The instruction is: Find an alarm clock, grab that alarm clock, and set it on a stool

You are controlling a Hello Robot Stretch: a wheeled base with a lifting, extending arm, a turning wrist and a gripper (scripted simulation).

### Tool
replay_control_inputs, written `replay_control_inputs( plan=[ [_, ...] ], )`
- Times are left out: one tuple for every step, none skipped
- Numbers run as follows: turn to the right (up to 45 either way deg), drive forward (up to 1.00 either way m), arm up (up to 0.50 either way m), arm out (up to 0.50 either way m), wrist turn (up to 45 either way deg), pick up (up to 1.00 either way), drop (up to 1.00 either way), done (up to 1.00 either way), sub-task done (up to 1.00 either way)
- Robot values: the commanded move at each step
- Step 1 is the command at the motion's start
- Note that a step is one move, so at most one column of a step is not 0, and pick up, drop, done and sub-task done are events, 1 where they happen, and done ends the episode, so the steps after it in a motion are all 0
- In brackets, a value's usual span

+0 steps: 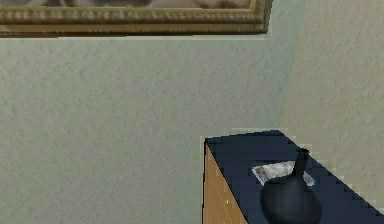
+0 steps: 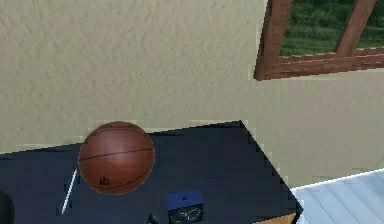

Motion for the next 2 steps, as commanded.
replay_control_inputs(
  plan=[
    [0.0,0.00,0.00,0.00,0.0,1.00,0.00,0.00,0.00],
    [0.0,0.00,0.10,0.00,0.0,0.00,0.00,0.00,0.00]
  ],
)
